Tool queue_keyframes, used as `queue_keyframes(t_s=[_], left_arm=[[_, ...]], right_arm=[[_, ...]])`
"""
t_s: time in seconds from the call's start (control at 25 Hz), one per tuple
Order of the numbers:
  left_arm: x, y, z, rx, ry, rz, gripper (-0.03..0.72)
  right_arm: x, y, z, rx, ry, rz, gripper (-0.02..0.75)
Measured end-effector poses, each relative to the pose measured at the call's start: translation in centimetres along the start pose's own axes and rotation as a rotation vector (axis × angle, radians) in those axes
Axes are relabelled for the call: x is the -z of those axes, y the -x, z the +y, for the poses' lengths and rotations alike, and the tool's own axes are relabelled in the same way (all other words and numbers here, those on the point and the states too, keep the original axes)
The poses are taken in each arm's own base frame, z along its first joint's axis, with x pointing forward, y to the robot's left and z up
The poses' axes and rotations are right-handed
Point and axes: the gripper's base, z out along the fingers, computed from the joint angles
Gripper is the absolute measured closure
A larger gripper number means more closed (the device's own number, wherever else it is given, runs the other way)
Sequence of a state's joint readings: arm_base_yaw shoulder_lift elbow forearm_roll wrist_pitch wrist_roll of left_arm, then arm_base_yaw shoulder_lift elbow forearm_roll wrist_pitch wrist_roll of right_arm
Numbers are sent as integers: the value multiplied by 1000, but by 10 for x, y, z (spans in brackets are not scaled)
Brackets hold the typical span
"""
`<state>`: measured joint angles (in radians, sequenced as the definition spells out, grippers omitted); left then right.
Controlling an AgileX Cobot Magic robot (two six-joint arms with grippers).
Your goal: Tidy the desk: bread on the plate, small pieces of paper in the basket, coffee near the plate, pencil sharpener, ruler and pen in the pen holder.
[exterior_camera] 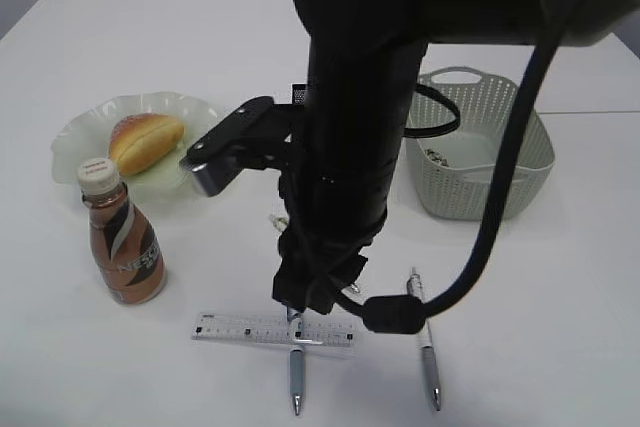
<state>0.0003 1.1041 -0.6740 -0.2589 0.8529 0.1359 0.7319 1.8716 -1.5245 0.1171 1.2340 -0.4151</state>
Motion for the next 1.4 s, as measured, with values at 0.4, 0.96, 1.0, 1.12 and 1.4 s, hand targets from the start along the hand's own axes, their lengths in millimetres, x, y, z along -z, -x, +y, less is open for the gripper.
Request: queue_keyframes(t_s=[0.4, 0.96, 1.0, 1.12, 1.4], left_arm=[[0, 3, 0, 0, 4, -30, 255], [0, 6, 1, 0, 10, -70, 255], [0, 6, 1, 0, 10, -70, 255], [0, 7, 1, 0, 10, -72, 254], [0, 7, 1, 0, 11, -82, 255]], right_arm=[[-22, 20, 7, 354, 71, -123, 367], [-67, 62, -13, 265, 38, -87, 342], [-71, 63, -15, 264, 38, -74, 342], [-85, 62, -18, 267, 42, -30, 342], [-102, 61, -22, 259, 32, 13, 341]])
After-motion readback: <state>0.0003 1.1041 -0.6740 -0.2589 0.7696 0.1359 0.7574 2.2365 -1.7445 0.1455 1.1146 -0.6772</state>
